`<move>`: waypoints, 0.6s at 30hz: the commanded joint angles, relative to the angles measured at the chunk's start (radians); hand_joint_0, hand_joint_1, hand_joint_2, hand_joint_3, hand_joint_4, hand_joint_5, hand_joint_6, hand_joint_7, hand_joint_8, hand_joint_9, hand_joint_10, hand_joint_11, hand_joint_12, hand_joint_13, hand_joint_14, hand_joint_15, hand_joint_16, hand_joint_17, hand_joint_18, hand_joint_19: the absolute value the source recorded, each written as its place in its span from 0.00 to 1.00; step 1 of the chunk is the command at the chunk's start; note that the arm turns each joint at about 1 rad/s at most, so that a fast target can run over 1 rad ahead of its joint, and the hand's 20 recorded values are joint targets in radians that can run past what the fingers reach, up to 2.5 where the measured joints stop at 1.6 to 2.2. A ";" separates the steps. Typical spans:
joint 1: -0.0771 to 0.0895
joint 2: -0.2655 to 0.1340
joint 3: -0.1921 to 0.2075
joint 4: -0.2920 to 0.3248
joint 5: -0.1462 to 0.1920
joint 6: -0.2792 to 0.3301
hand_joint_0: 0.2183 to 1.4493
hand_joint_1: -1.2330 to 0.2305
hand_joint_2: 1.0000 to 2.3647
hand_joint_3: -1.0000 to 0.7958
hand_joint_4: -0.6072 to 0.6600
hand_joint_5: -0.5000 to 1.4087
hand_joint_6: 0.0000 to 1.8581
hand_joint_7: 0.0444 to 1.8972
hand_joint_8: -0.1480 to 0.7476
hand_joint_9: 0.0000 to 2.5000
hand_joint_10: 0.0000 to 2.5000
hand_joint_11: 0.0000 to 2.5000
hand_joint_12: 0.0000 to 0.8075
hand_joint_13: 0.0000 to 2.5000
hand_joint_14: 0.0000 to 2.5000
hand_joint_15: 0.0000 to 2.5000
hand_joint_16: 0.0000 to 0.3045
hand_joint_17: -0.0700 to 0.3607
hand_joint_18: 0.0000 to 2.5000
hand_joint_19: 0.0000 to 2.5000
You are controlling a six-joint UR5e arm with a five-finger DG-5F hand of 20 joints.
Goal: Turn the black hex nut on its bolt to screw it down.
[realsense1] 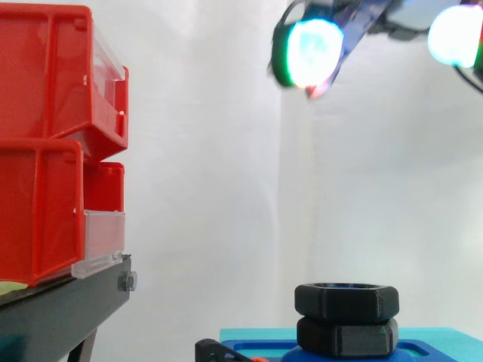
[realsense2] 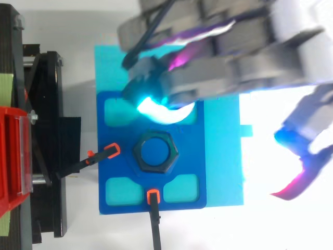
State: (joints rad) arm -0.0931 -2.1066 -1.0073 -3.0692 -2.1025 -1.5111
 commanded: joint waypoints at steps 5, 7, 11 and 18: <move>0.004 0.349 -0.554 0.099 0.108 0.068 0.16 0.49 0.00 0.28 0.73 0.19 0.27 0.51 0.50 0.32 0.00 0.09 0.49 0.21 0.00 0.05 0.20 0.48 0.21 0.10; 0.006 0.370 -0.579 0.090 0.131 0.097 0.16 0.49 0.00 0.28 0.72 0.19 0.27 0.51 0.50 0.32 0.00 0.09 0.49 0.21 0.00 0.04 0.20 0.48 0.21 0.10; 0.006 0.372 -0.587 0.035 0.165 0.173 0.17 0.49 0.00 0.28 0.72 0.19 0.27 0.51 0.50 0.32 0.00 0.08 0.48 0.21 0.00 0.05 0.20 0.47 0.21 0.10; 0.009 0.372 -0.587 -0.108 0.253 0.528 0.17 0.49 0.00 0.28 0.72 0.19 0.27 0.51 0.50 0.32 0.00 0.09 0.48 0.21 0.00 0.05 0.19 0.47 0.20 0.10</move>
State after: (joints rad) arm -0.0870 -1.7387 -1.4907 -3.1294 -1.8902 -1.2324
